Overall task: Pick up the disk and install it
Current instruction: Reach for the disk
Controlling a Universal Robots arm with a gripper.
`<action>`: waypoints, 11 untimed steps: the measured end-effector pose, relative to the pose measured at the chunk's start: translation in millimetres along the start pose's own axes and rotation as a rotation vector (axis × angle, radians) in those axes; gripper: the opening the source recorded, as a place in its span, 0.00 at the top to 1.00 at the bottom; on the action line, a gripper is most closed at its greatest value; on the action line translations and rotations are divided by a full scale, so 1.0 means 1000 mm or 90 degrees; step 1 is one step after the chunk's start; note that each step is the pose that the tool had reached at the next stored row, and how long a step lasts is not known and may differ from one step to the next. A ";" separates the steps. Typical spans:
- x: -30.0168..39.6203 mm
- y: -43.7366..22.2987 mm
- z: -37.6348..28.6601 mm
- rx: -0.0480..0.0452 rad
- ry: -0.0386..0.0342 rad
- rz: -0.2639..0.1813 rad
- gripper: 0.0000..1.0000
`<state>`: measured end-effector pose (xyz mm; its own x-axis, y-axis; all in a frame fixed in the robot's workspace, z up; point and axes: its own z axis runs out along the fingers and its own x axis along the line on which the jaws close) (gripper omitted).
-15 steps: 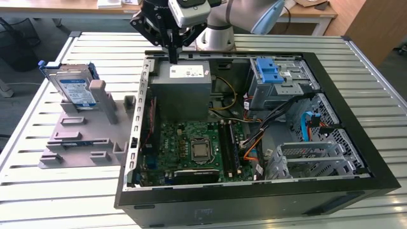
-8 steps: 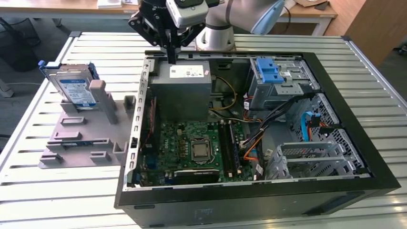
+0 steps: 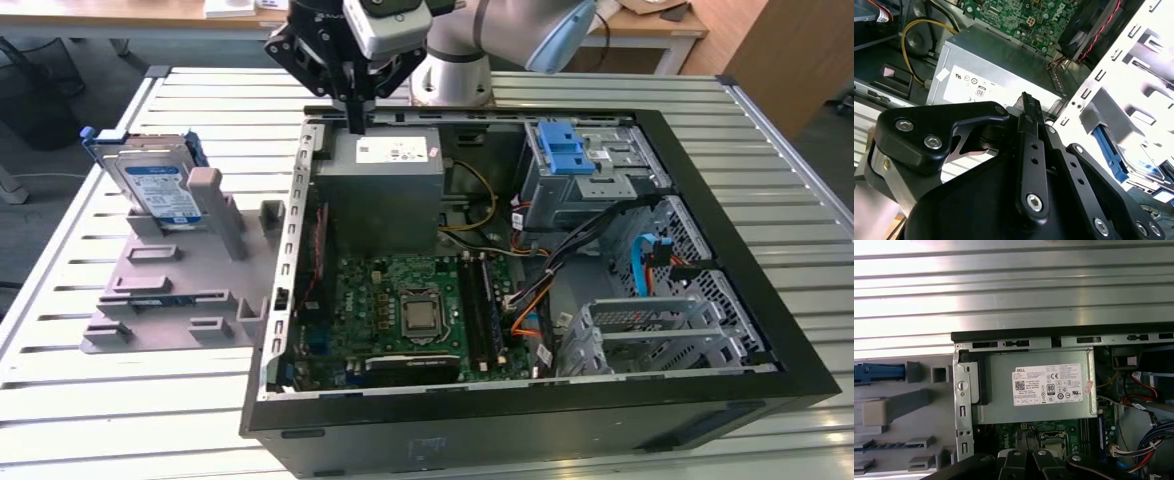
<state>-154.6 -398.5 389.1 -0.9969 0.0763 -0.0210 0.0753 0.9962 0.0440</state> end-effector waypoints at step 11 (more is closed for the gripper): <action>0.0075 0.0002 0.0007 0.0000 0.0005 0.000 0.89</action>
<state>-162.1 -397.7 388.2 -0.9969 0.0762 -0.0202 0.0752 0.9962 0.0441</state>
